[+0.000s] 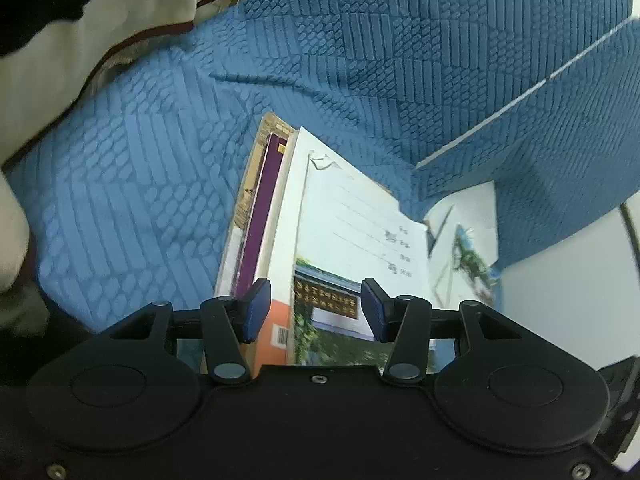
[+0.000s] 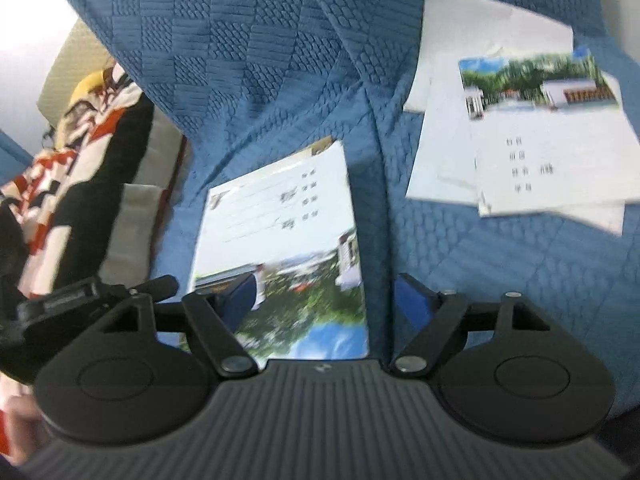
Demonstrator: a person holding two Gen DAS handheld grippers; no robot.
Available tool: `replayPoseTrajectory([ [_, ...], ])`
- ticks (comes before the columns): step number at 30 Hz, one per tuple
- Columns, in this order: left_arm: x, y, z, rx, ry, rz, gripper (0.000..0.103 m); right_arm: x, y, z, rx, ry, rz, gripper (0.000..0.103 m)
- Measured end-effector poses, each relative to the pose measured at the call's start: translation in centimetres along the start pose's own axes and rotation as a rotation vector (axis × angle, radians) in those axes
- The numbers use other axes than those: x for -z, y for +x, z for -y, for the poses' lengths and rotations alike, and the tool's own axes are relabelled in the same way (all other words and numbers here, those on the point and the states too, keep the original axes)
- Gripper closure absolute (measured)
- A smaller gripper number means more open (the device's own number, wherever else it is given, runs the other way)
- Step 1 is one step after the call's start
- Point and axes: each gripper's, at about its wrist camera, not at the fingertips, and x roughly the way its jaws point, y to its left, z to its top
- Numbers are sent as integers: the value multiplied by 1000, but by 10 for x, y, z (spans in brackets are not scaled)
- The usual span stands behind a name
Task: Organize objects
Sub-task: 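Carry the held sheet over the book stack with both grippers, then lay the sheet flat on the white book and open both grippers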
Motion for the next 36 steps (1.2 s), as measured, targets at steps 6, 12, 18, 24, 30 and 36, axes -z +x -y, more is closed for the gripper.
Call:
replayPoseTrajectory([
  [6,1,8,4,-44,57,-4,57,-3,27,-5,48,-53,3,46],
  [12,0,18,4,-70,76,-19,62,-1,39,-1,42,-5,-12,77],
  [18,1,21,6,-101,106,-20,66,2,43,-10,6,-36,-15,82],
  [24,1,18,9,-106,111,-17,67,3,46,-16,11,-59,-14,81],
  [30,1,13,17,-121,135,-24,62,3,46,-13,6,-41,-10,80],
  [36,2,-7,35,-137,203,33,56,2,30,-16,21,-73,37,80],
])
